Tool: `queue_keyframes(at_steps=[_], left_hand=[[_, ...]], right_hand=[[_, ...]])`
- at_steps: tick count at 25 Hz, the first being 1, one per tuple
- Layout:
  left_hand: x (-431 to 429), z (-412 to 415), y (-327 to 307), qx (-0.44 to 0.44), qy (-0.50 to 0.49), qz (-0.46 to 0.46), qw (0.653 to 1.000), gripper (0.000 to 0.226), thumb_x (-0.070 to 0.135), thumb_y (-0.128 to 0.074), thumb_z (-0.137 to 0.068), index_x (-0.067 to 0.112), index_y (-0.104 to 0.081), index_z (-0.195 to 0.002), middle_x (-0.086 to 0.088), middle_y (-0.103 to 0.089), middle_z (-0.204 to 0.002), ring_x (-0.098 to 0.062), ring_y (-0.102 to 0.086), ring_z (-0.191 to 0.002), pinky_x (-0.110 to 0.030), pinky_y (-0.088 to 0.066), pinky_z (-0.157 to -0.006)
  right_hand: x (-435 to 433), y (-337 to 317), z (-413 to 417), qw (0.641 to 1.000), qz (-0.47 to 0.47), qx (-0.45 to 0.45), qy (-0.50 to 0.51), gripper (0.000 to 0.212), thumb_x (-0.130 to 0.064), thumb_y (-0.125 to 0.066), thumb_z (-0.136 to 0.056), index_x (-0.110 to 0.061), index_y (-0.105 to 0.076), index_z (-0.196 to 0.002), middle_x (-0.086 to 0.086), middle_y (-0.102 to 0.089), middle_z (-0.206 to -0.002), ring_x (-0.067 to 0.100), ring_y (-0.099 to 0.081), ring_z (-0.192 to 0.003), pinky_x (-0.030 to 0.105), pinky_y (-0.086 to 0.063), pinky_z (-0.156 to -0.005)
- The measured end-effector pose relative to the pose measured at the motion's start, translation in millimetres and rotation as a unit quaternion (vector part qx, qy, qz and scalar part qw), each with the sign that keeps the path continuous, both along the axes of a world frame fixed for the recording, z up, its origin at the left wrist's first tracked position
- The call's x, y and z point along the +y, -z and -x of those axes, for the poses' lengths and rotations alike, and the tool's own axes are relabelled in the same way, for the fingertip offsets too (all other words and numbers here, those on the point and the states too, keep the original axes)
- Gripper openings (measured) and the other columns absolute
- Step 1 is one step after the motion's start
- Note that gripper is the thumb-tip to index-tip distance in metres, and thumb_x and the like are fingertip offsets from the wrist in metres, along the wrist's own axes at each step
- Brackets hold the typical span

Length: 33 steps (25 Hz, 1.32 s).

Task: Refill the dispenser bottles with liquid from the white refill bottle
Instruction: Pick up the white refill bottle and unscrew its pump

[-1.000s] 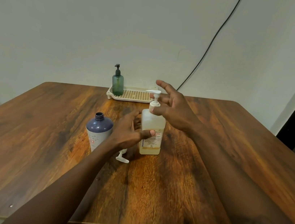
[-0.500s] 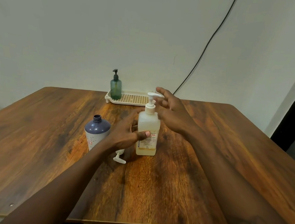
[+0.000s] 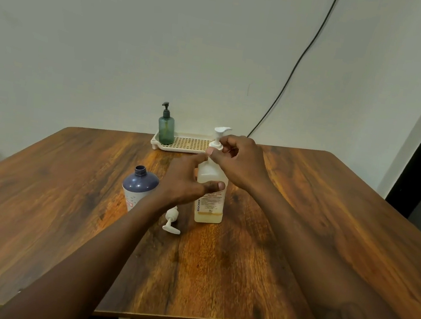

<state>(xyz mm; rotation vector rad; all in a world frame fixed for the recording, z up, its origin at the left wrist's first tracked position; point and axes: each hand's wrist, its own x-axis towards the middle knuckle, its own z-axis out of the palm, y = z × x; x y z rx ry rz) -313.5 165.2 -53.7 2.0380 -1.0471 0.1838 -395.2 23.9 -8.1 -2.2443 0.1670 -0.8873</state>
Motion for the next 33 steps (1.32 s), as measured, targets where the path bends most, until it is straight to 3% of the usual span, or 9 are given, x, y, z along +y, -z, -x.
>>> queue_keyframes(at_steps=[5,9,12,17,21,24,27,30,33], left_hand=[[1.1,-1.3,-2.3,0.016,0.000,-0.021,1.000,0.070,0.050,-0.083,-0.079,0.020,-0.061,-0.138,0.000,-0.069,-0.130,-0.015,-0.065,-0.112,-0.014,-0.048,-0.075],[0.0,0.5,-5.6,0.016,-0.010,-0.031,0.999,0.078,0.049,-0.084,-0.078,0.020,-0.054,-0.144,-0.001,-0.065,-0.137,-0.016,-0.061,-0.117,-0.013,-0.044,-0.074],[0.6,1.7,-6.8,0.028,-0.010,-0.024,0.999,0.085,0.047,-0.086,-0.077,0.022,-0.049,-0.149,0.000,-0.059,-0.144,-0.020,-0.058,-0.126,-0.021,-0.048,-0.086],[-1.4,5.0,-8.5,0.010,-0.022,-0.032,0.999,0.084,0.045,-0.086,-0.077,0.023,-0.049,-0.149,-0.002,-0.057,-0.146,-0.024,-0.055,-0.130,-0.029,-0.048,-0.093],[-0.6,10.0,-8.8,-0.002,-0.036,-0.025,0.999,0.084,0.043,-0.087,-0.076,0.024,-0.048,-0.148,-0.004,-0.057,-0.146,-0.025,-0.055,-0.131,-0.039,-0.051,-0.101],[2.7,12.7,-7.8,-0.010,-0.039,-0.022,0.999,0.085,0.042,-0.087,-0.077,0.024,-0.047,-0.149,-0.005,-0.057,-0.147,-0.026,-0.055,-0.131,-0.043,-0.051,-0.104],[7.1,12.9,-5.8,-0.017,-0.043,-0.022,0.999,0.085,0.042,-0.087,-0.078,0.024,-0.046,-0.150,-0.007,-0.056,-0.148,-0.028,-0.053,-0.134,-0.049,-0.050,-0.107],[9.7,13.1,-3.0,-0.034,-0.047,-0.019,0.998,0.084,0.042,-0.087,-0.078,0.022,-0.047,-0.149,-0.007,-0.058,-0.146,-0.028,-0.055,-0.133,-0.047,-0.051,-0.105],[10.3,15.4,0.1,-0.038,-0.053,-0.017,0.998,0.084,0.040,-0.086,-0.078,0.020,-0.047,-0.150,-0.008,-0.058,-0.145,-0.029,-0.056,-0.131,-0.046,-0.051,-0.104]], right_hand=[[-8.3,-20.3,8.8,0.998,-0.036,-0.056,-0.022,0.031,-0.033,-0.066,-0.097,-0.019,-0.070,-0.125,-0.002,-0.070,-0.113,0.007,-0.066,-0.092,0.023,-0.053,-0.076],[-18.0,-36.8,17.8,0.991,-0.041,-0.127,-0.012,0.032,-0.034,-0.063,-0.098,-0.021,-0.068,-0.127,0.000,-0.068,-0.117,0.011,-0.068,-0.094,0.034,-0.061,-0.081],[-26.9,-48.5,27.3,0.980,-0.078,-0.181,-0.013,0.030,-0.035,-0.061,-0.100,-0.021,-0.068,-0.126,-0.001,-0.069,-0.117,0.016,-0.070,-0.096,0.041,-0.062,-0.083],[-38.0,-57.8,44.0,0.960,-0.113,-0.256,0.021,0.030,-0.031,-0.066,-0.098,-0.016,-0.069,-0.124,-0.004,-0.074,-0.109,0.011,-0.072,-0.093,0.028,-0.061,-0.082],[-47.4,-23.8,47.9,0.988,-0.001,-0.155,0.010,0.036,-0.019,-0.079,-0.088,-0.017,-0.069,-0.123,-0.007,-0.072,-0.115,0.004,-0.070,-0.096,0.017,-0.058,-0.082],[-58.3,17.8,47.8,0.993,0.092,-0.060,-0.030,0.038,-0.011,-0.082,-0.083,-0.017,-0.072,-0.119,-0.002,-0.072,-0.114,0.006,-0.067,-0.099,0.026,-0.060,-0.089],[-70.0,53.9,46.8,0.987,0.143,0.019,-0.073,0.033,-0.003,-0.080,-0.082,-0.016,-0.076,-0.112,0.001,-0.074,-0.110,0.005,-0.065,-0.093,0.021,-0.058,-0.087],[-74.9,83.2,42.3,0.978,0.167,0.087,-0.090,0.023,-0.012,-0.079,-0.084,-0.025,-0.077,-0.104,-0.005,-0.074,-0.105,0.007,-0.066,-0.093,0.036,-0.060,-0.083],[-71.7,97.7,42.2,0.966,0.173,0.175,-0.073,0.029,-0.014,-0.074,-0.088,-0.036,-0.072,-0.107,-0.010,-0.068,-0.114,0.006,-0.062,-0.102,0.038,-0.059,-0.086]])
